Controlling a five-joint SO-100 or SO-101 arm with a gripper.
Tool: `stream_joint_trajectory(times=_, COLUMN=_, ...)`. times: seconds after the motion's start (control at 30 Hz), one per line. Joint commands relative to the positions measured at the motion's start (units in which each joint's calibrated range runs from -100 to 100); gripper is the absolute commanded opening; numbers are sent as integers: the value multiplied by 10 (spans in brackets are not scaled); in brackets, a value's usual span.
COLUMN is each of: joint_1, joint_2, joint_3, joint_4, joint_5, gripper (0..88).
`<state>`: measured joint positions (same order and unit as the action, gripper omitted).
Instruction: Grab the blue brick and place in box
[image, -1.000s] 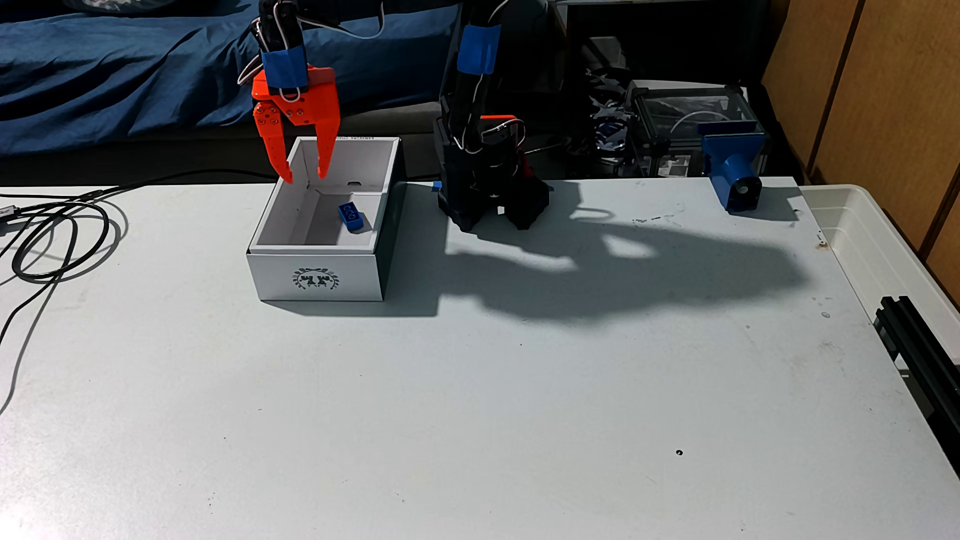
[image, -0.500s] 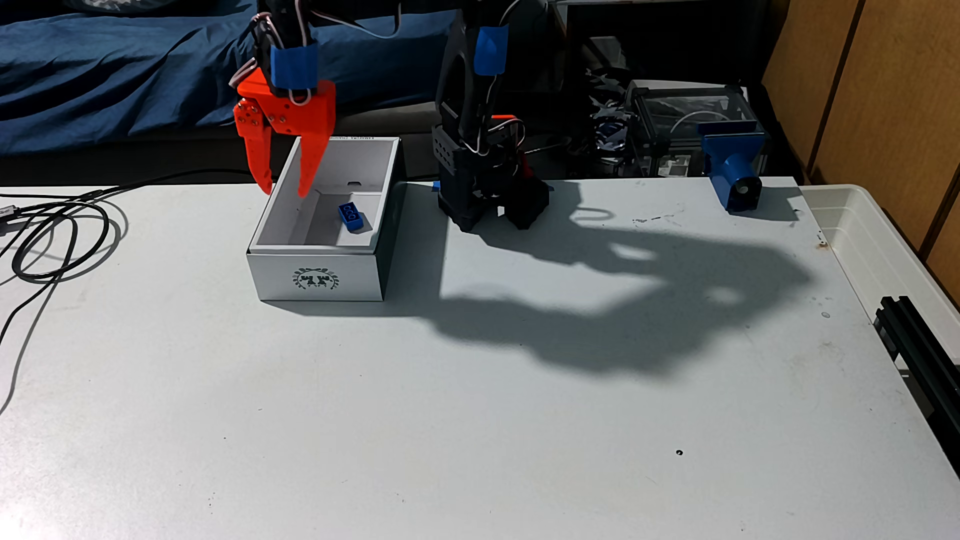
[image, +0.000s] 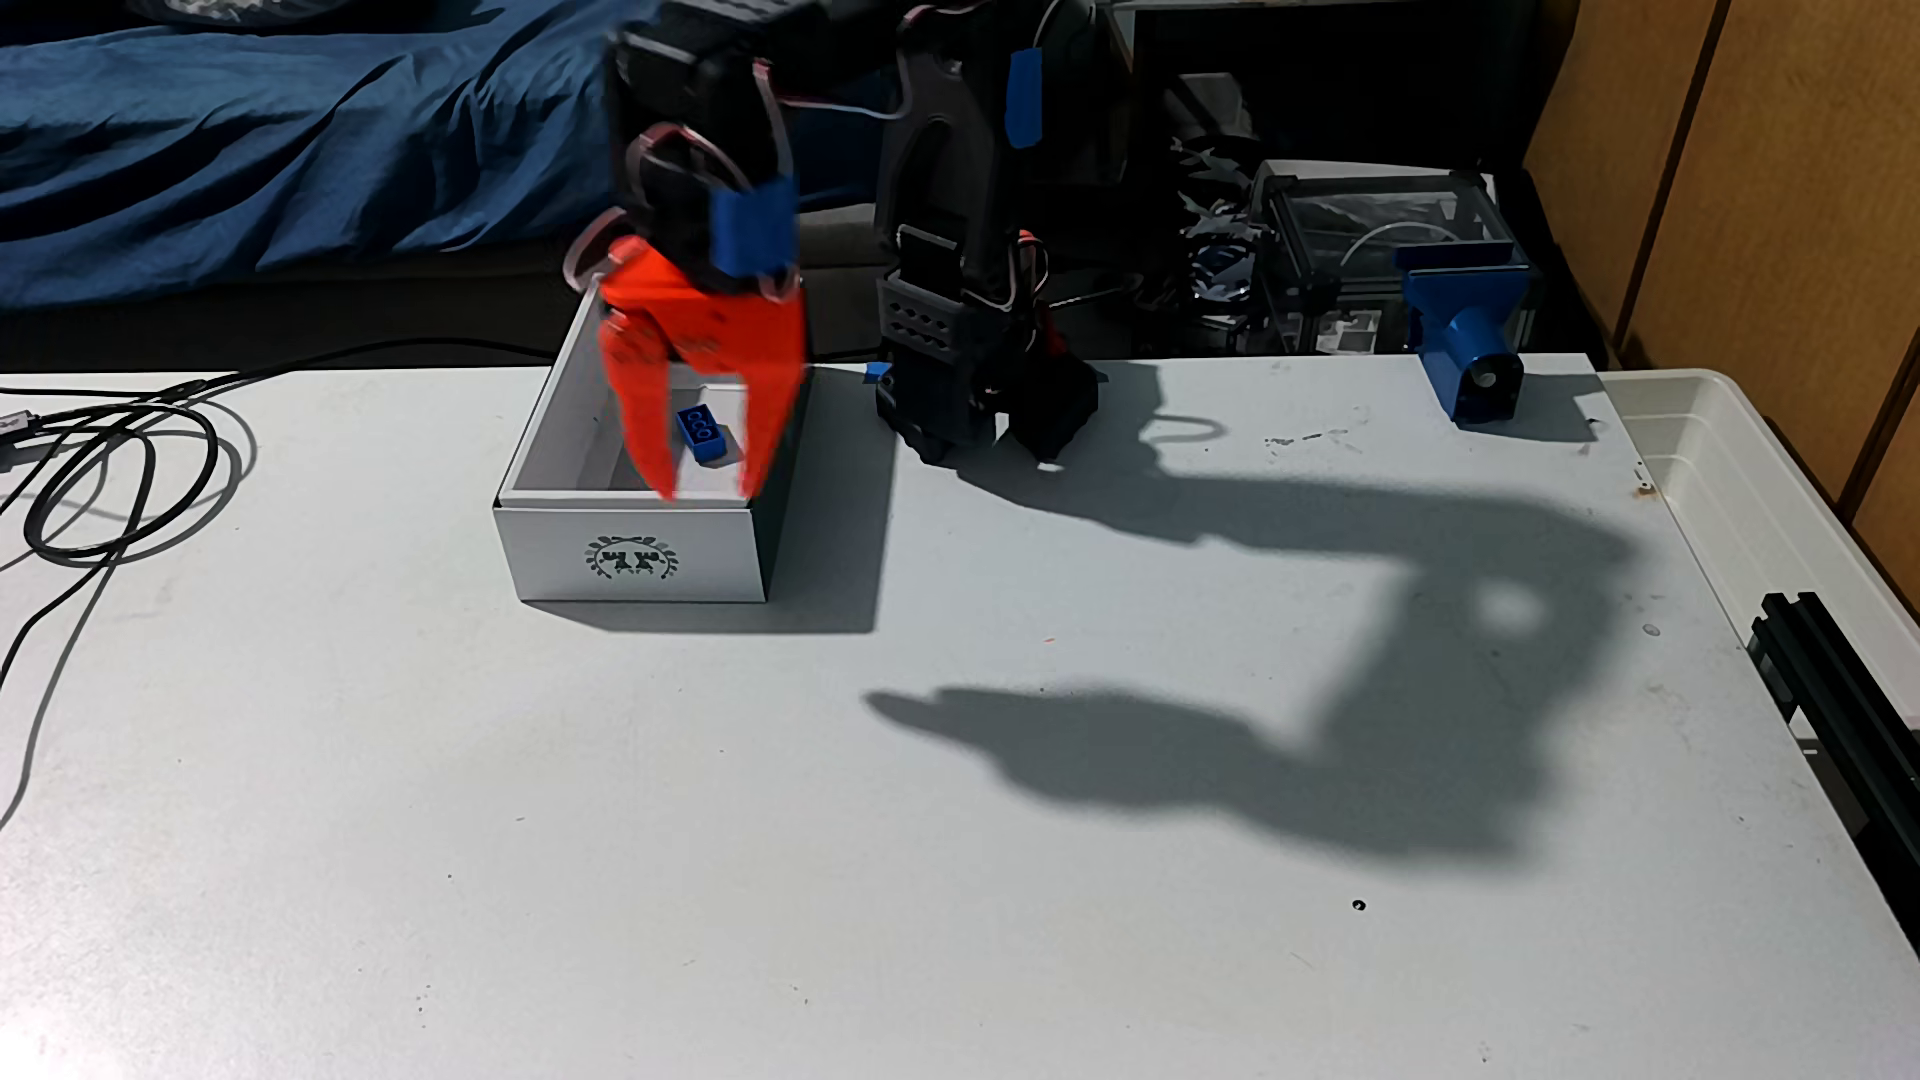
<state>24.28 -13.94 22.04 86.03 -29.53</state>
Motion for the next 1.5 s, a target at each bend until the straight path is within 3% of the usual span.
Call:
stream_joint_trajectory(times=0.0, joint_1=-51, joint_2=-22, joint_3=1, joint_4=-3, joint_5=39, gripper=134)
stream_joint_trajectory(times=0.23, joint_1=-141, joint_2=-22, joint_3=13, joint_4=-3, joint_5=105, gripper=134)
stream_joint_trajectory(times=0.37, joint_1=-159, joint_2=-23, joint_3=24, joint_4=-11, joint_5=185, gripper=134)
stream_joint_trajectory(times=0.6, joint_1=-166, joint_2=-24, joint_3=72, joint_4=-80, joint_5=222, gripper=134)
stream_joint_trajectory(times=0.77, joint_1=-164, joint_2=-83, joint_3=157, joint_4=-168, joint_5=231, gripper=135)
stream_joint_trajectory(times=1.07, joint_1=-210, joint_2=-379, joint_3=423, joint_4=-328, joint_5=250, gripper=134)
stream_joint_trajectory(times=1.47, joint_1=-321, joint_2=-665, joint_3=570, joint_4=-336, joint_5=256, gripper=134)
